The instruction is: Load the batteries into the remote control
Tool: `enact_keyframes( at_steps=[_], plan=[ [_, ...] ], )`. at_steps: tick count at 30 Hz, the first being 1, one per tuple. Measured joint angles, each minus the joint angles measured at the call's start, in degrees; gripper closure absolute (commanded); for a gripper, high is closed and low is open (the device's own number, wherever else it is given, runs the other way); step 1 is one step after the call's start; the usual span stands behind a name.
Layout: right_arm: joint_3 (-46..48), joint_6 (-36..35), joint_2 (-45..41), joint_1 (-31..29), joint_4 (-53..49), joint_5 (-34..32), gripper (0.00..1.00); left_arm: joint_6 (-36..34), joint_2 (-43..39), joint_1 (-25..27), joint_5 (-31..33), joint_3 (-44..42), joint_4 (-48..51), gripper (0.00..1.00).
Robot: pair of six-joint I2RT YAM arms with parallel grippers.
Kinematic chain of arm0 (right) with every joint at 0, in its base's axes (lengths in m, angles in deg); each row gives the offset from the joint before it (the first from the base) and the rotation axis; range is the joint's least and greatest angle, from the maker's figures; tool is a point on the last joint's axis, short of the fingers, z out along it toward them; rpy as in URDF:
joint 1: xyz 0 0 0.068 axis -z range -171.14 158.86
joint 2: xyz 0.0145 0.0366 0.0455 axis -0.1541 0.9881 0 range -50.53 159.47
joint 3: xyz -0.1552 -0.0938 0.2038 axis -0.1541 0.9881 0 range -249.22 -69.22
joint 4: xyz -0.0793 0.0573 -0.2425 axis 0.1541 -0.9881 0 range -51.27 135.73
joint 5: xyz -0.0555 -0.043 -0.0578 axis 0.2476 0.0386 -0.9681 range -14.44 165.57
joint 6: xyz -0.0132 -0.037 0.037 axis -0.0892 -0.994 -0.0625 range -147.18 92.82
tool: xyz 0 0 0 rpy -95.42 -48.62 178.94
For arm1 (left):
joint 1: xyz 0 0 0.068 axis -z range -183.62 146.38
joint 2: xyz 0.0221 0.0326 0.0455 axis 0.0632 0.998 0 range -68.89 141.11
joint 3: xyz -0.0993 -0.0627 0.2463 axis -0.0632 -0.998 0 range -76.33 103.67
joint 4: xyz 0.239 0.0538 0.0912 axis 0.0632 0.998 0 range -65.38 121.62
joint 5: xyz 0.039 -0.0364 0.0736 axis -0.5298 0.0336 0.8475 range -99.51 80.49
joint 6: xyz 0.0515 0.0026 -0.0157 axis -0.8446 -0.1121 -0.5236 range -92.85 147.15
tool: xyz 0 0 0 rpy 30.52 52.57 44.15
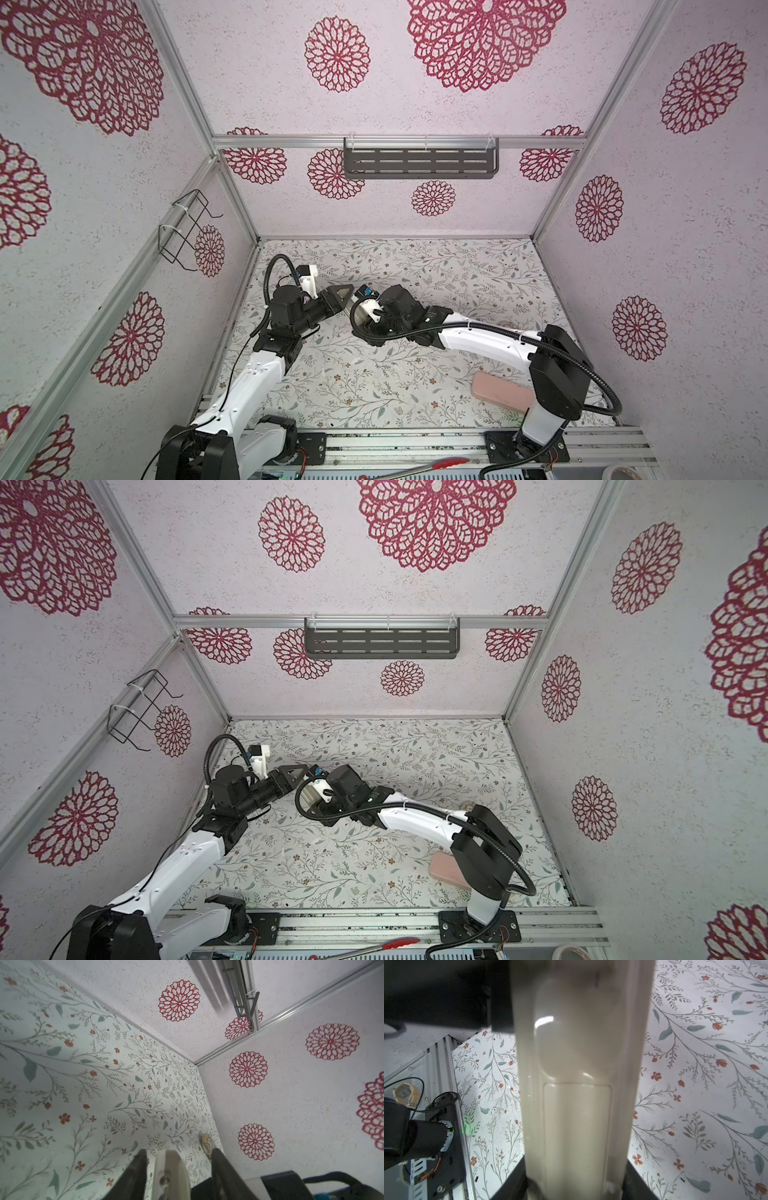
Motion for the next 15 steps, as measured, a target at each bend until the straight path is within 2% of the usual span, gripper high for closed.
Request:
enact_keyframes(
  at_steps=[2, 4, 9, 15],
  plan=[
    [3.08, 1.27, -2.14, 1.53, 1.97, 1.90, 0.93, 0.07, -0.66, -0.02, -1.03, 0.20, -0.09, 0.11],
    [5.64, 2.60, -4.24, 3.04, 3.72, 4.02, 0.93, 0.09, -1.79, -0.07, -2.32, 0.17, -0.11, 0.07],
    [12.20, 5.05, -10.88, 6.38, 11.10, 12.81, 0.93, -0.28, -7.13, -0.17, -6.56, 0.17, -1.14, 0.04],
    [13.86, 7.13, -16.26, 7.04, 18.71, 22.80, 0.93, -1.01, -11.32, -0.17, -13.25, 0.31, -4.90, 0.01]
  ],
)
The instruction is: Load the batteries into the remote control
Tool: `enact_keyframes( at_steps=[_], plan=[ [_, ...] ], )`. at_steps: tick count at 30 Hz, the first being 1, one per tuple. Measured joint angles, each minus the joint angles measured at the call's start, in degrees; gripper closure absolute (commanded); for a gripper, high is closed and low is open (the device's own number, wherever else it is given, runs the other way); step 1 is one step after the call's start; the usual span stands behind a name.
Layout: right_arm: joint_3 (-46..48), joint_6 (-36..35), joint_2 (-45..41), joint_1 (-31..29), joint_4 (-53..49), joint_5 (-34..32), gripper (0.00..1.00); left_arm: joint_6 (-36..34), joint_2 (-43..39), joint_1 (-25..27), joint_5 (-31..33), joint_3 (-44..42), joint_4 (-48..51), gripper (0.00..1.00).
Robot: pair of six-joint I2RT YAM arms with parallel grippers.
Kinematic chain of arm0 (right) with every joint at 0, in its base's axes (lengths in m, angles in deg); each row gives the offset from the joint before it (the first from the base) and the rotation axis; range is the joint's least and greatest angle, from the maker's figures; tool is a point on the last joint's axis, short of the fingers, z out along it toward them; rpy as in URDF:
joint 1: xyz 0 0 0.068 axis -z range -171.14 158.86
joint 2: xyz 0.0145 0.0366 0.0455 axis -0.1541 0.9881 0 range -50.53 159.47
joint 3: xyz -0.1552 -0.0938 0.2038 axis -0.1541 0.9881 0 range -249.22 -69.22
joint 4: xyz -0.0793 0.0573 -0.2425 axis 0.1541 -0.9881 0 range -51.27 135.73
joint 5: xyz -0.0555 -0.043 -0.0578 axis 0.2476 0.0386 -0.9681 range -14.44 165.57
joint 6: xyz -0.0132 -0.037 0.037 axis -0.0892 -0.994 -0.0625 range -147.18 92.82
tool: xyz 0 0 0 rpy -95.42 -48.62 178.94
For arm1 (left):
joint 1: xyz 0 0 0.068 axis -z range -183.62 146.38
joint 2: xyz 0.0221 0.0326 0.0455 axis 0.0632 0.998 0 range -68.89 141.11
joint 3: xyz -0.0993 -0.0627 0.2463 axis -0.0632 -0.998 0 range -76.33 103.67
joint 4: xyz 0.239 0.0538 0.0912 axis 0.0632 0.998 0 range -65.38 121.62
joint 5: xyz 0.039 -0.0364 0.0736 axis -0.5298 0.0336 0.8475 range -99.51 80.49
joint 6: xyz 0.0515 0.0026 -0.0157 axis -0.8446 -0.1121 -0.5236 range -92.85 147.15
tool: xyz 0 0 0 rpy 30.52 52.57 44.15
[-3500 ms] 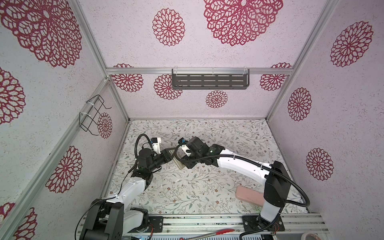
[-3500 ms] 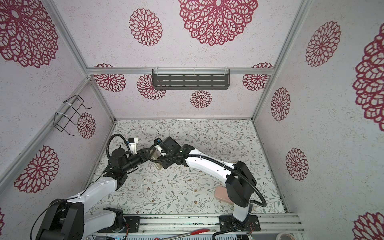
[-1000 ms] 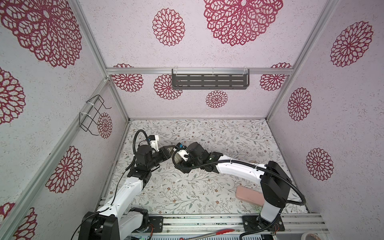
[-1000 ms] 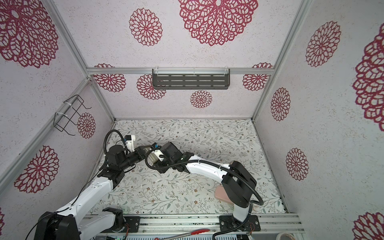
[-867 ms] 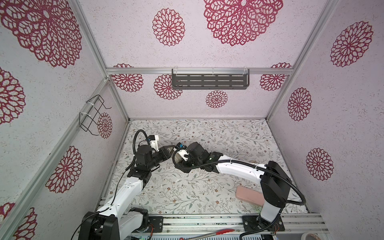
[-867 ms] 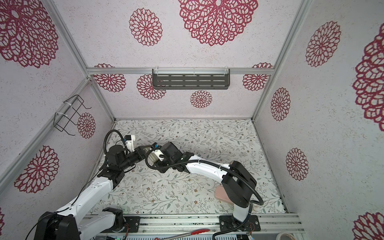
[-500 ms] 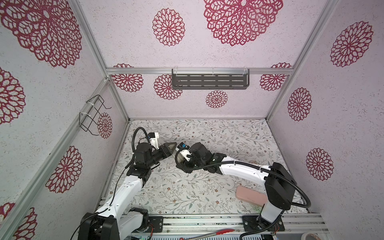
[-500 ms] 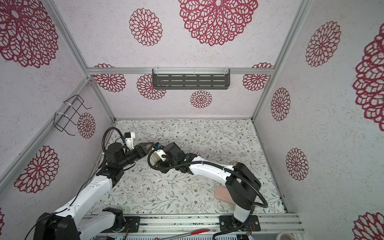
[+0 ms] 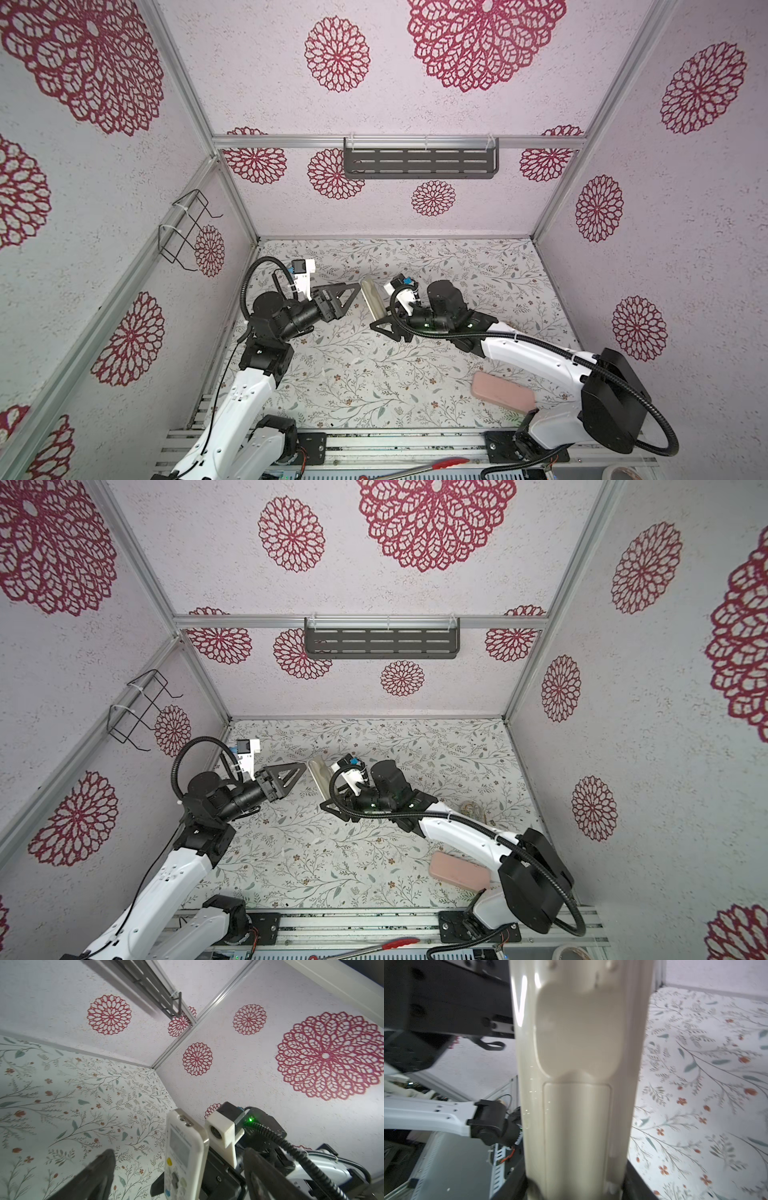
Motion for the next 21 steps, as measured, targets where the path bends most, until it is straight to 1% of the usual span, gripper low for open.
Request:
enact_keyframes(
  at_steps=[6, 10, 13, 17, 21],
  plan=[
    [1.03, 3.48, -2.08, 0.09, 7.76, 7.28, 0.93, -0.37, 0.44, 1.05, -5.66, 3.21, -0.94, 0.01],
    [1.70, 6.32, -2.10, 0.09, 12.35, 9.70, 0.95, -1.09, 1.70, 4.26, -8.35, 5.99, -1.79, 0.00],
    [1.99, 7.85, -2.10, 0.11, 14.56, 10.51, 0.95, -1.25, 2.82, 6.54, -9.62, 6.78, -2.54, 0.03],
    [2.40, 9.44, -2.10, 0.13, 17.38, 11.04, 0.96, -1.22, 3.96, 8.09, -10.49, 6.78, -2.73, 0.15],
    [2.75, 10.34, -2.10, 0.13, 18.18, 11.50, 0.97, -1.36, 4.35, 8.63, -10.54, 6.78, -2.73, 0.23]
  ],
)
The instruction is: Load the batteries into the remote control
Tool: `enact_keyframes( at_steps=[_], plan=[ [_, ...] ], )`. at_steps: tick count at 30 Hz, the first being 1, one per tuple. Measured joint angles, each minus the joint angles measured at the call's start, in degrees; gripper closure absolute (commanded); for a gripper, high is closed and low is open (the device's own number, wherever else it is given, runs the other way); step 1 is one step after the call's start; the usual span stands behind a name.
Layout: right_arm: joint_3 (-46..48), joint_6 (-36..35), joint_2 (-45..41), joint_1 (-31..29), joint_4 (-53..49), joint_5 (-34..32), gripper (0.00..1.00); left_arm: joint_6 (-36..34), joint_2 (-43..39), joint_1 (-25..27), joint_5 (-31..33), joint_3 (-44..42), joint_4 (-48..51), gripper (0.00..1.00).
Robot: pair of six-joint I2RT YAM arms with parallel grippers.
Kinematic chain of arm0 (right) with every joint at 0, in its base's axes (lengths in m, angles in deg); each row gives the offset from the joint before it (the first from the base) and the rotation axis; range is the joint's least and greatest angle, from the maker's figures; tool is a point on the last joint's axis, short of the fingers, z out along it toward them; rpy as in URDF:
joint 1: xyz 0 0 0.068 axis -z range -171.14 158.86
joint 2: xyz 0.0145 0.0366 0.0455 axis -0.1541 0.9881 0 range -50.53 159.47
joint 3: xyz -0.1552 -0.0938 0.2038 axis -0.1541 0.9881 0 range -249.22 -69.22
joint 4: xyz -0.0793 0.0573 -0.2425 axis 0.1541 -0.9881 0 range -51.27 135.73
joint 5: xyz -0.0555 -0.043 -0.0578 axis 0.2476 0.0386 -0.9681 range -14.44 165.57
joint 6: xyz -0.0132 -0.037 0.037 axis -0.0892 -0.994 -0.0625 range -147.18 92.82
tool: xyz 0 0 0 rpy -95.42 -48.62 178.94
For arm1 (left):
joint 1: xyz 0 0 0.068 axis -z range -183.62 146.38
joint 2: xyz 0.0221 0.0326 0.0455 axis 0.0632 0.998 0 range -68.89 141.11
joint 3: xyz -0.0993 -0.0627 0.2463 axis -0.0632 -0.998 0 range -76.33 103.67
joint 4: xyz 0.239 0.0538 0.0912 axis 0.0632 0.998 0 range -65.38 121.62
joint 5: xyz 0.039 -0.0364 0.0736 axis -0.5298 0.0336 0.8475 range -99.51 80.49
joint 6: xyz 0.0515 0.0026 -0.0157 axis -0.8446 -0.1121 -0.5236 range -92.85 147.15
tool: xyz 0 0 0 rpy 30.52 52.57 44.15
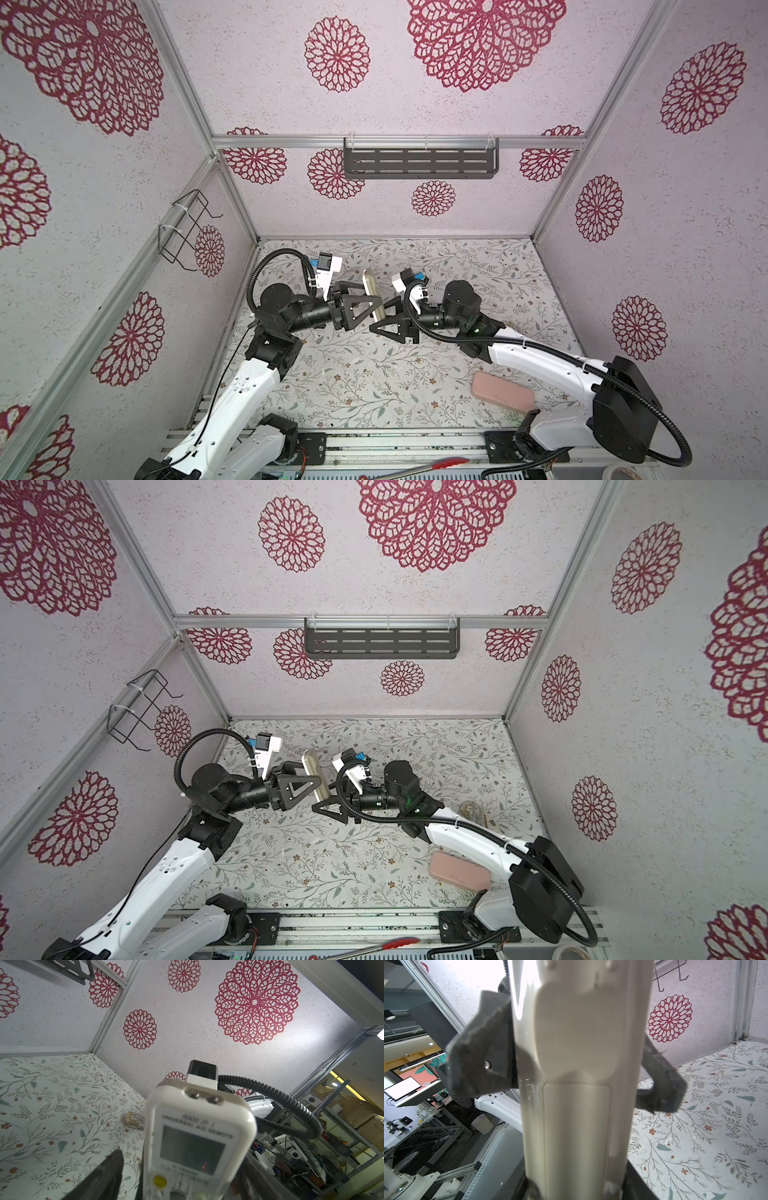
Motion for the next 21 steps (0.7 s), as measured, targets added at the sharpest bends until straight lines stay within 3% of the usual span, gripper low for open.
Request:
enact_keyframes(
  at_steps=[9, 12, 15, 18, 21],
  plan=[
    [0.02, 2.08, 0.00, 0.11, 0.81, 0.26, 0.97, -1.62, 0.46, 0.66, -0.48, 0.02, -0.20, 0.58],
    [0.02, 2.43, 0.00, 0.11, 0.81, 0.28, 0.97, -2.27, 0.66, 0.68, -0.44, 0.09, -0.04, 0.76],
    [0.02, 2.45, 0.00, 0.11, 0.76, 0.26, 0.93, -2.58, 0.72, 0.74, -0.28, 0.35, 0.46, 0.84],
    [0.02, 2.43, 0.00, 0.17, 0.72, 0.11, 0.77, -2.80, 0.92, 0.76, 0.00, 0.59, 0.74, 0.86],
    [0.00, 2.19, 0.00, 0.17, -0.33, -0.42, 0.47, -3.15, 1.14, 0.81, 0.39, 0.74, 1.60, 0.88]
  ],
)
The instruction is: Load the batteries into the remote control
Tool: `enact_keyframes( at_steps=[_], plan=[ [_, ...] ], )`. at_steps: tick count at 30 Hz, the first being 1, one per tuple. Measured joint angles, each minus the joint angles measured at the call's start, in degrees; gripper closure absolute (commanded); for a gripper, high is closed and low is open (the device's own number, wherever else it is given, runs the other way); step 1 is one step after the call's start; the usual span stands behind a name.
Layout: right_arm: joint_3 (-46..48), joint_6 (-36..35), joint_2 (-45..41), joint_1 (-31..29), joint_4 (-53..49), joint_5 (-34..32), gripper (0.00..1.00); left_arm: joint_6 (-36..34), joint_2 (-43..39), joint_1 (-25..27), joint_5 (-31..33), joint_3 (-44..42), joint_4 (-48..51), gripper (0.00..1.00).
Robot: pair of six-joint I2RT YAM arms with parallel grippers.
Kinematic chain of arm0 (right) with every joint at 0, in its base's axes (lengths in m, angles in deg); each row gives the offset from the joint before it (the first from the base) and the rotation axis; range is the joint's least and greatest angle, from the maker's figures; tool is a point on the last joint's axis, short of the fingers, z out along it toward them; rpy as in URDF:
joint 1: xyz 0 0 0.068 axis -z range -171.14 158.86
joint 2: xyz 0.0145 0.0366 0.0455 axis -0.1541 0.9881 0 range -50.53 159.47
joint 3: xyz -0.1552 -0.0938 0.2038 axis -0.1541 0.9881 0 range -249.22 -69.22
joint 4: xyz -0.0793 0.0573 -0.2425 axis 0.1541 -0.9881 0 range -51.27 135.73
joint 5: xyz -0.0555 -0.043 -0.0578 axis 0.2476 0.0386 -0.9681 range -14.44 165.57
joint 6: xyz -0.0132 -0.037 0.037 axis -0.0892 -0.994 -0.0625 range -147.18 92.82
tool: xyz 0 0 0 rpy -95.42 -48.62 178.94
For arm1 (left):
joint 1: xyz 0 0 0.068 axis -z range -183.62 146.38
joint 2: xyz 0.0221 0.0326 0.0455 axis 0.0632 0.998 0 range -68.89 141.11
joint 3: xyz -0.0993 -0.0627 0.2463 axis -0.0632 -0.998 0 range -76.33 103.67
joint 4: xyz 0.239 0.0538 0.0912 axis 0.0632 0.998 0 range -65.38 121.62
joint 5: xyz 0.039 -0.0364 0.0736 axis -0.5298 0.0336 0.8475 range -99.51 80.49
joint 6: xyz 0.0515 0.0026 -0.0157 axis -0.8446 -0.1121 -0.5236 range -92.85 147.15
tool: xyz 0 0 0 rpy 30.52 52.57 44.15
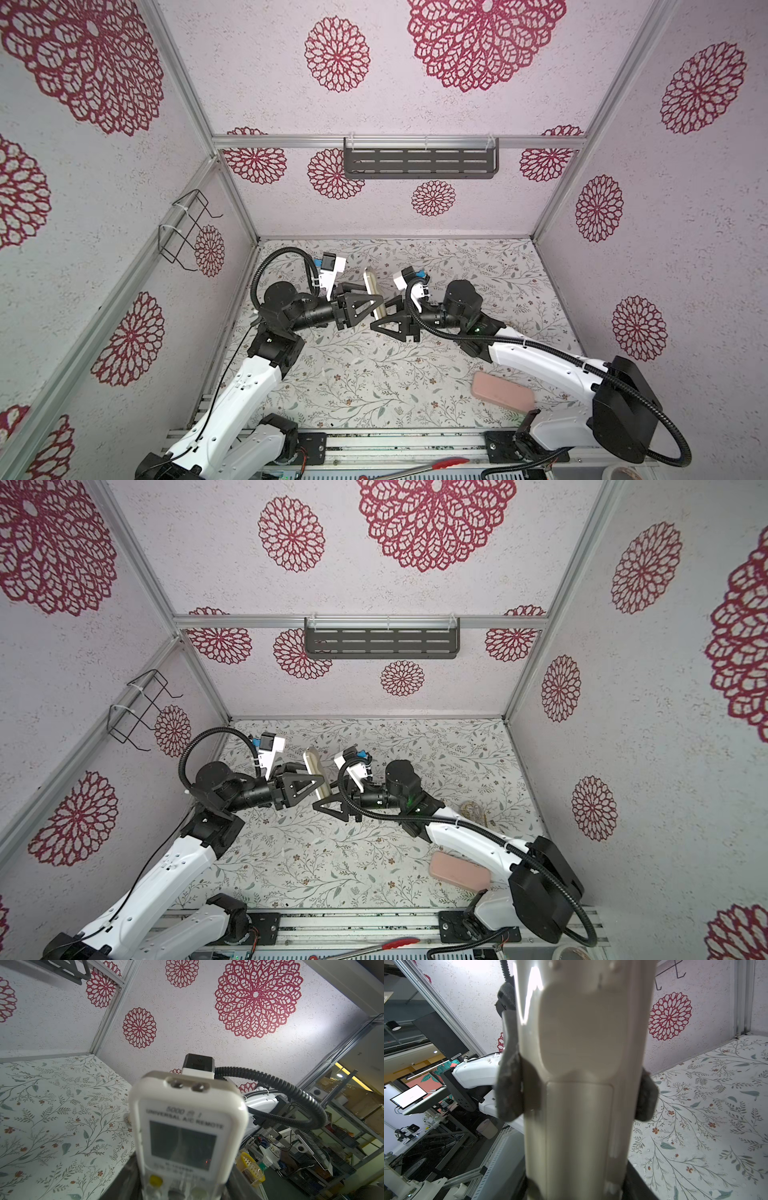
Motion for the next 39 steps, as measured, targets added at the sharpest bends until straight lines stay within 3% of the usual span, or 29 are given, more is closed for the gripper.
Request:
enact_keyframes(
  at_steps=[2, 4, 8, 16, 25, 31, 39],
  plan=[
    [0.00, -0.79, -0.17, -0.02, -1.40, -1.11, 0.27, -0.79, 0.00, 0.11, 0.68, 0.52, 2.45, 0.89],
    [0.00, -2.54, -0.79, -0.15, -3.93, -3.15, 0.14, -2.05, 0.15, 0.31, 2.45, 2.23, 7.08, 0.90],
    [0.13, -6.01, -3.43, 0.35, -10.25, -8.26, 0.01, -7.32, 1.51, 0.37, 9.07, 9.01, 20.35, 0.91],
    [5.55, -11.10, -13.55, 3.85, -23.04, -25.20, 0.01, -12.98, 4.35, 0.37, 22.80, 14.21, 39.98, 0.93],
    [6.10, -16.15, -17.03, 4.17, -35.82, -45.75, 0.01, -12.94, 14.27, 1.25, 44.15, 16.79, 56.94, 0.95],
    [7.39, -17.14, -17.05, 4.17, -39.08, -55.49, 0.01, -10.16, 20.55, 3.65, 50.88, 16.90, 59.04, 0.94],
    [9.33, -17.25, -17.05, 4.31, -39.60, -59.76, 0.01, -7.56, 31.85, 8.04, 54.55, 17.09, 59.23, 0.94]
  ],
)
